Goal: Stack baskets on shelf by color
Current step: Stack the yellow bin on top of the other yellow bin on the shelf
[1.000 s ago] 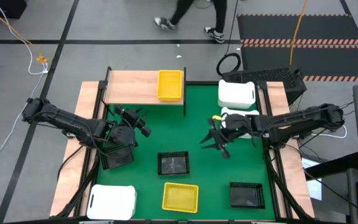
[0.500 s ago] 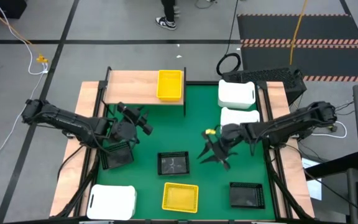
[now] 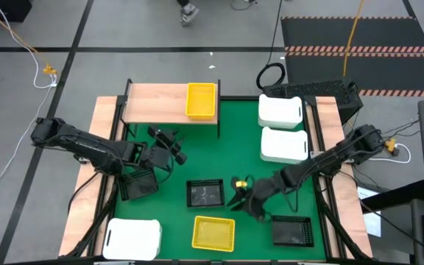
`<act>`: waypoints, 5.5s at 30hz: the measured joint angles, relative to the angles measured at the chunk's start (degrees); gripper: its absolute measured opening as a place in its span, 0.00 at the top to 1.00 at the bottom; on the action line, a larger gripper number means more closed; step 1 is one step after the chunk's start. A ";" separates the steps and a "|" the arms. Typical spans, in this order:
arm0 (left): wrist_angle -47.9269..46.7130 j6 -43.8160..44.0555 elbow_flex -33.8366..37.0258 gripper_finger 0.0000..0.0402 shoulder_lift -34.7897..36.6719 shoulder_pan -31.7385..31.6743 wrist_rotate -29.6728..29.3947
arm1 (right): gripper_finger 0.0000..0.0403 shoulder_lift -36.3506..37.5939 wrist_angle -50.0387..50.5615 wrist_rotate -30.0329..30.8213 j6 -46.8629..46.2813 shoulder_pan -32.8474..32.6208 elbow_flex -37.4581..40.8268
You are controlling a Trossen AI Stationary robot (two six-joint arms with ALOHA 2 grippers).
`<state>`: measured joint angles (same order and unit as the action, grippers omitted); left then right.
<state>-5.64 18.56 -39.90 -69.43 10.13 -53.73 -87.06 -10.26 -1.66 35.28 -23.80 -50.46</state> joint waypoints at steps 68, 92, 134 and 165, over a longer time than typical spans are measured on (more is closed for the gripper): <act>-2.36 1.17 0.00 0.64 -3.32 1.67 8.92 | 0.77 -16.58 29.02 17.42 21.69 -10.44 -18.05; -6.39 6.68 0.00 0.64 -3.32 3.74 8.74 | 0.77 -16.76 24.77 16.00 31.24 -12.69 -18.48; -7.90 7.13 0.00 0.64 -3.32 3.93 8.74 | 0.99 0.70 15.27 -5.41 7.81 -5.83 -18.40; -13.18 -1.62 0.87 0.64 -3.30 -0.69 4.20 | 0.99 -21.85 29.52 28.86 -8.59 35.79 -59.16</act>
<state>-18.82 16.95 -39.03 -72.73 9.44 -49.53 -108.91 19.26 27.20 26.69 11.99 -109.62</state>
